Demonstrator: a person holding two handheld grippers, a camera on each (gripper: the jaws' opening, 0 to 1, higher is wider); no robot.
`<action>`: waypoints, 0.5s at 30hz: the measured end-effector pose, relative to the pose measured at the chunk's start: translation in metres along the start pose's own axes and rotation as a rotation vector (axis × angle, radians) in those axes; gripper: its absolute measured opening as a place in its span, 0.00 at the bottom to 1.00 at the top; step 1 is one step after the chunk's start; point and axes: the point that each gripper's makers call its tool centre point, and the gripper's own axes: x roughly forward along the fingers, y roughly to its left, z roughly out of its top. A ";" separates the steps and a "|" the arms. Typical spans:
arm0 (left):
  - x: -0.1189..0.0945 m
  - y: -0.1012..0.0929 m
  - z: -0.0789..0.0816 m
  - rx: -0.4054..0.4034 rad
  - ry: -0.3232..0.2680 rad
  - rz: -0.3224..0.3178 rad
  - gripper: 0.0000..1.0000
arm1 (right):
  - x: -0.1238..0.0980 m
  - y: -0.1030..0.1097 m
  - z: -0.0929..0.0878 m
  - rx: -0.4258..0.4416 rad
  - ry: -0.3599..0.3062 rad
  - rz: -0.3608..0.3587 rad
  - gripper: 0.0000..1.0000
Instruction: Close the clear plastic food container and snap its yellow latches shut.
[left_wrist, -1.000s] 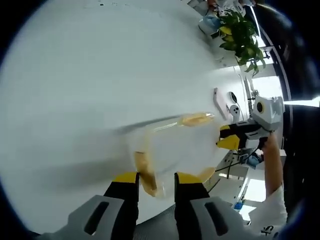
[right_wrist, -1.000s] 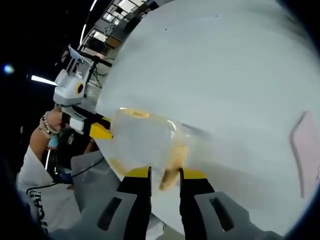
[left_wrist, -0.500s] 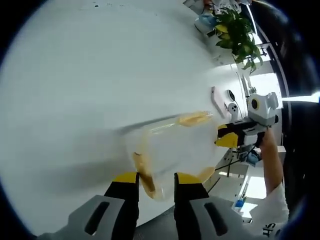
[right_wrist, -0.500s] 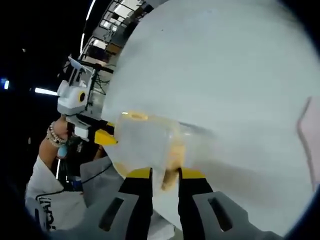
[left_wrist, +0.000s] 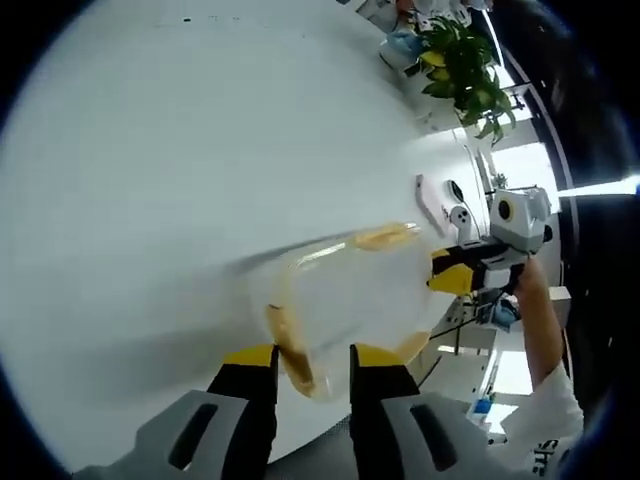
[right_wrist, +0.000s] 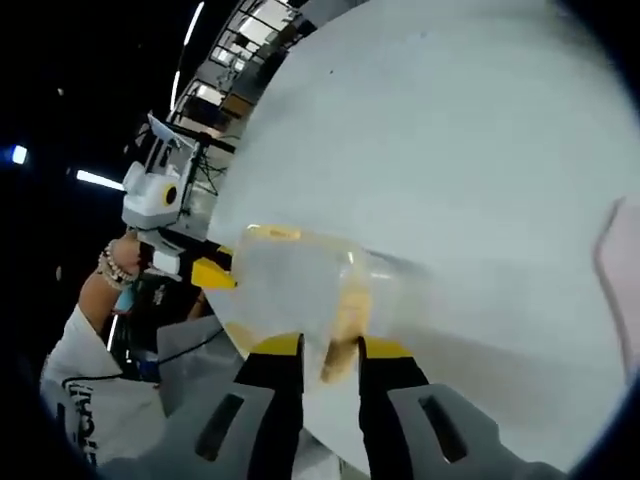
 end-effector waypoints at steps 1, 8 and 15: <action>0.000 0.000 0.000 0.011 -0.006 -0.002 0.22 | 0.000 0.000 0.001 -0.002 -0.006 0.001 0.17; -0.001 -0.003 0.004 0.199 -0.048 0.014 0.25 | -0.003 -0.001 0.009 -0.057 -0.044 -0.026 0.18; -0.008 -0.002 0.002 0.379 -0.095 0.060 0.27 | -0.011 -0.011 0.014 -0.158 -0.070 -0.130 0.29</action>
